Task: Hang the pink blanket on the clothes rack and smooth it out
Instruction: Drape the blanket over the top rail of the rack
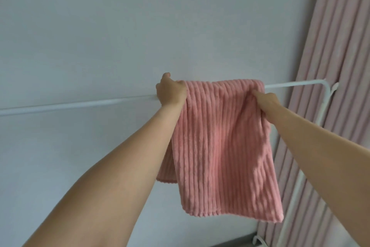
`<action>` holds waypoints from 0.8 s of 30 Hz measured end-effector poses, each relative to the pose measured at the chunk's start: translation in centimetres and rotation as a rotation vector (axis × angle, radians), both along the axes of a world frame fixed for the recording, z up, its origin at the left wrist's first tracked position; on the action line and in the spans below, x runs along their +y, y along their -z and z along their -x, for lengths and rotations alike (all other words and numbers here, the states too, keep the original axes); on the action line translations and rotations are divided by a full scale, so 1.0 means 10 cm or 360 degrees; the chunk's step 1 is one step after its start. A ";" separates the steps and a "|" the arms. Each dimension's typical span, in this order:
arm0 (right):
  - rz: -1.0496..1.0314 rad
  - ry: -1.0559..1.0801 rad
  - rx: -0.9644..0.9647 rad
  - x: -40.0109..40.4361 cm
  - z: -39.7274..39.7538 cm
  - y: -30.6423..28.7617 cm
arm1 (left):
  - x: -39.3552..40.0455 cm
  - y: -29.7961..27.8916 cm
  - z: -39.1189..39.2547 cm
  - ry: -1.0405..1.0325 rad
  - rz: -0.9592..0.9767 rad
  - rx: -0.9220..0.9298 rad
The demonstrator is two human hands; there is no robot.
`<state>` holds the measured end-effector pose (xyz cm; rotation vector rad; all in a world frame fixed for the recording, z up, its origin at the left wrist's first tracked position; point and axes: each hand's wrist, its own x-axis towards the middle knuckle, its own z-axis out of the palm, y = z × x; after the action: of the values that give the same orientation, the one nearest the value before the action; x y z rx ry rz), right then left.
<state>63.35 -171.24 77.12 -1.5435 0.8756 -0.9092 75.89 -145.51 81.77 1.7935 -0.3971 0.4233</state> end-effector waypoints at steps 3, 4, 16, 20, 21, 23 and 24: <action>-0.0043 -0.0185 0.0007 0.15 -0.03 0.06 | 0.06 0.23 0.12 -0.0200 0.0220 -0.0255; -0.0046 -0.0230 0.0028 0.16 -0.05 0.07 | 0.08 0.33 0.15 -0.0244 0.0237 -0.0354; -0.0274 -0.0771 -0.0272 -0.05 0.03 -0.37 | -0.01 0.42 0.22 0.0249 0.0358 0.0404; -0.0368 -0.0751 -0.0253 -0.28 0.03 -0.53 | -0.14 0.14 0.18 0.0174 0.0354 0.0224; -0.0359 -0.0724 -0.0267 -0.32 0.03 -0.56 | -0.19 0.07 0.17 0.0090 0.0316 0.0200; -0.0301 -0.0672 -0.0320 -0.36 0.01 -0.58 | -0.27 -0.06 0.12 -0.0071 0.0095 0.0221; -0.0269 -0.0650 -0.0369 -0.34 0.02 -0.60 | -0.33 -0.12 0.09 -0.0090 0.0044 0.0244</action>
<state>63.16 -174.67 83.10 -1.3704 0.4360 -0.6801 74.96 -148.84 82.98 1.7999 -0.2327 0.3261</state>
